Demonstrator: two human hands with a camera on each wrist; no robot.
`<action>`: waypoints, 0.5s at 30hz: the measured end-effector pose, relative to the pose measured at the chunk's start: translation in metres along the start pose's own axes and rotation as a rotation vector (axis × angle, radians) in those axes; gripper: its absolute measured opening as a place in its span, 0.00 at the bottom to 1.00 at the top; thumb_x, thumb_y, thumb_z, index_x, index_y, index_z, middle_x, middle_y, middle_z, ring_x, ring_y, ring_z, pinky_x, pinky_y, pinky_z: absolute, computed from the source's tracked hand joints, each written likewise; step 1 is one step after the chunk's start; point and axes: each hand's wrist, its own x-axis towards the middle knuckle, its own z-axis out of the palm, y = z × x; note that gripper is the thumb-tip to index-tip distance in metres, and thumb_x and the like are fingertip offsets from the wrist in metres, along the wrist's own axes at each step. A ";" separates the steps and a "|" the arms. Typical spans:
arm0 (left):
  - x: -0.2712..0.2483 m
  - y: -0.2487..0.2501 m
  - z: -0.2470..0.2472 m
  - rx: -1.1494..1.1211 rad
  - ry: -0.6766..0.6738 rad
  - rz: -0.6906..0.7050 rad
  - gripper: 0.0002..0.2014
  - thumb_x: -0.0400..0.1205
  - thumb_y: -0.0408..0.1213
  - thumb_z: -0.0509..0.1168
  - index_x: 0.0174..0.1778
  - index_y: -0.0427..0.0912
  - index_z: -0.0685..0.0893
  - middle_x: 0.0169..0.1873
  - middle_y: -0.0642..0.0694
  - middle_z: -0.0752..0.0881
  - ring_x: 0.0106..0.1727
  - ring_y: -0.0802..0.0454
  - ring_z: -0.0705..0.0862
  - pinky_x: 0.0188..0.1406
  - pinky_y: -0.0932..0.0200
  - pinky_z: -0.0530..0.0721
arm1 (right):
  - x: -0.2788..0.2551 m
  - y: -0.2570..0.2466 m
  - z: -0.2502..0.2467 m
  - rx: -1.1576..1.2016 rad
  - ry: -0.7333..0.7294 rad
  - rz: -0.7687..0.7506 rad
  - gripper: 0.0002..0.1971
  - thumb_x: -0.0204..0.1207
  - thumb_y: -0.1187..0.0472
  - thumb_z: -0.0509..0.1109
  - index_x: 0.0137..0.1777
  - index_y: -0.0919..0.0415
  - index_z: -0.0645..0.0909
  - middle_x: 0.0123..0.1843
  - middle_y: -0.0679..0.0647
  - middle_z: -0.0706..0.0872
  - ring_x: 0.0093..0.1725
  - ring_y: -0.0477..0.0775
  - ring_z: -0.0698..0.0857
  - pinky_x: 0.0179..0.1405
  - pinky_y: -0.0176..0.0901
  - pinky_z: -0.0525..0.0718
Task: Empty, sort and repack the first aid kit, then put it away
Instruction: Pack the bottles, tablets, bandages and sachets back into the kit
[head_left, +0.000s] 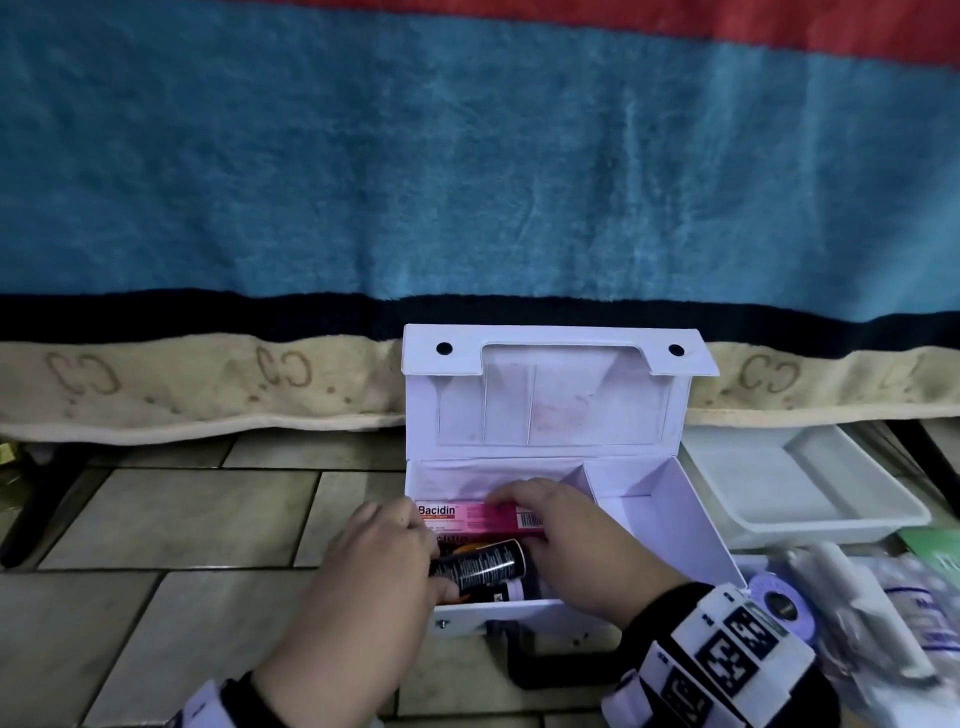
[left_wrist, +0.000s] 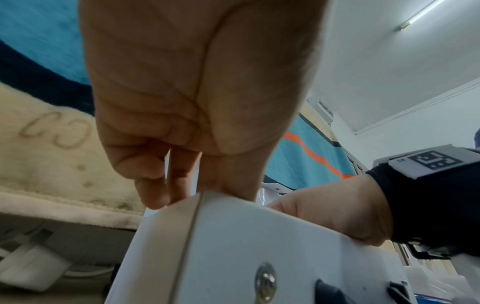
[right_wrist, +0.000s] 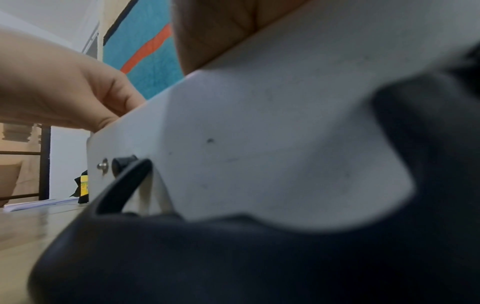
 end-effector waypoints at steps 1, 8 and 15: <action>0.000 0.000 -0.001 0.020 -0.022 -0.009 0.15 0.73 0.51 0.72 0.51 0.49 0.87 0.53 0.56 0.79 0.59 0.53 0.75 0.61 0.61 0.75 | 0.000 0.000 0.000 0.012 0.000 0.002 0.25 0.70 0.72 0.64 0.62 0.45 0.79 0.62 0.45 0.82 0.63 0.47 0.78 0.68 0.36 0.73; 0.000 0.003 -0.004 0.116 -0.017 -0.040 0.15 0.65 0.54 0.77 0.43 0.57 0.82 0.43 0.62 0.81 0.50 0.57 0.80 0.45 0.59 0.72 | -0.001 -0.003 -0.007 0.025 -0.052 -0.040 0.16 0.66 0.74 0.65 0.42 0.56 0.89 0.56 0.46 0.85 0.57 0.43 0.81 0.52 0.12 0.66; 0.001 -0.001 -0.002 0.024 -0.055 -0.061 0.15 0.79 0.46 0.65 0.63 0.59 0.78 0.61 0.62 0.77 0.67 0.55 0.72 0.58 0.57 0.65 | -0.002 -0.001 -0.005 0.057 -0.041 -0.009 0.14 0.65 0.70 0.69 0.44 0.51 0.88 0.60 0.38 0.83 0.62 0.38 0.80 0.56 0.17 0.68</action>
